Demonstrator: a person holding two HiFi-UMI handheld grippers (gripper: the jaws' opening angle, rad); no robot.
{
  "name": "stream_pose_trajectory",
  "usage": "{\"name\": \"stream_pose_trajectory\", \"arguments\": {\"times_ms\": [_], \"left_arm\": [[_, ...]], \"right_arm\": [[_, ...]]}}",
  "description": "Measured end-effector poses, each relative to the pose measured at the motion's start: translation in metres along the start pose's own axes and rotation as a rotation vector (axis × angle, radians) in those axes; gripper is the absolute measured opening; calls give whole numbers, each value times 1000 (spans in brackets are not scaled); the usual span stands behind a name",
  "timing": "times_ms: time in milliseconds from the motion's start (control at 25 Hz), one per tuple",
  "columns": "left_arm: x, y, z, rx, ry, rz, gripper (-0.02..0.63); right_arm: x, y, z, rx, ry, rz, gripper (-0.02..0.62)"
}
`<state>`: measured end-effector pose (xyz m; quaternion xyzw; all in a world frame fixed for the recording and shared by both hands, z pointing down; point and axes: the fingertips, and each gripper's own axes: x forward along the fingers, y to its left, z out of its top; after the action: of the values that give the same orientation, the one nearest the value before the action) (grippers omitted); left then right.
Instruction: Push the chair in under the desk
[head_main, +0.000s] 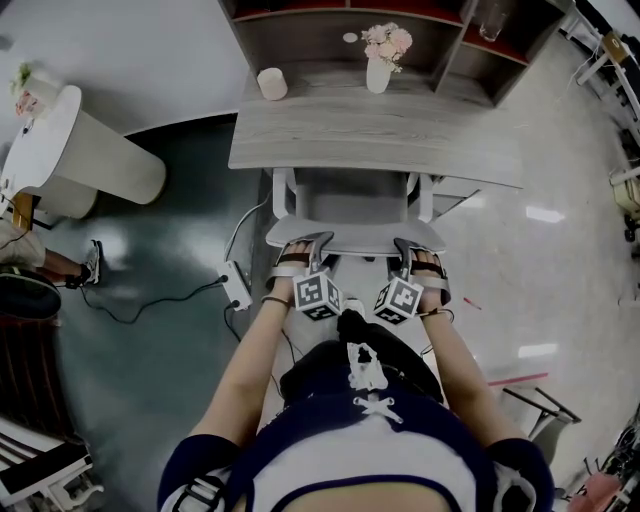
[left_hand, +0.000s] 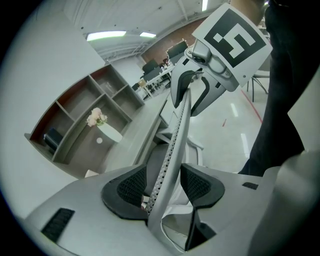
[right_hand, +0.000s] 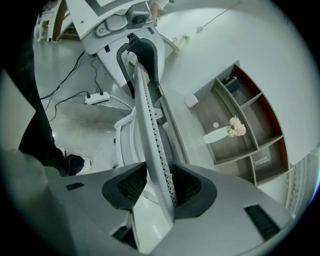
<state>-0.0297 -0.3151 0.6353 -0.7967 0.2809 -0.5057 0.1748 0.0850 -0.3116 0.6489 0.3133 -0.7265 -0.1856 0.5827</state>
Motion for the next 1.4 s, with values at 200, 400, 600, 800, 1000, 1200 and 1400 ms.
{"name": "stream_pose_trajectory", "arguments": {"times_ms": [200, 400, 600, 800, 1000, 1200, 1400], "left_arm": [[11, 15, -1, 6, 16, -2, 219], [13, 14, -3, 18, 20, 0, 218], [5, 12, -2, -54, 30, -81, 217], [-17, 15, 7, -147, 1, -104, 215], [-49, 47, 45, -426, -172, -28, 53], [-78, 80, 83, -640, -329, 59, 13], [-104, 78, 105, -772, -396, 51, 9]], "right_arm": [[10, -13, 4, -11, -20, -5, 138], [9, -11, 5, -15, -46, -43, 138], [-3, -13, 10, 215, -88, 80, 167], [-40, -29, 25, 416, -222, 118, 167], [-85, -82, 54, 638, -429, 36, 71], [-113, -108, 80, 707, -551, -17, 21], [-138, -110, 92, 939, -670, 126, 10]]}}
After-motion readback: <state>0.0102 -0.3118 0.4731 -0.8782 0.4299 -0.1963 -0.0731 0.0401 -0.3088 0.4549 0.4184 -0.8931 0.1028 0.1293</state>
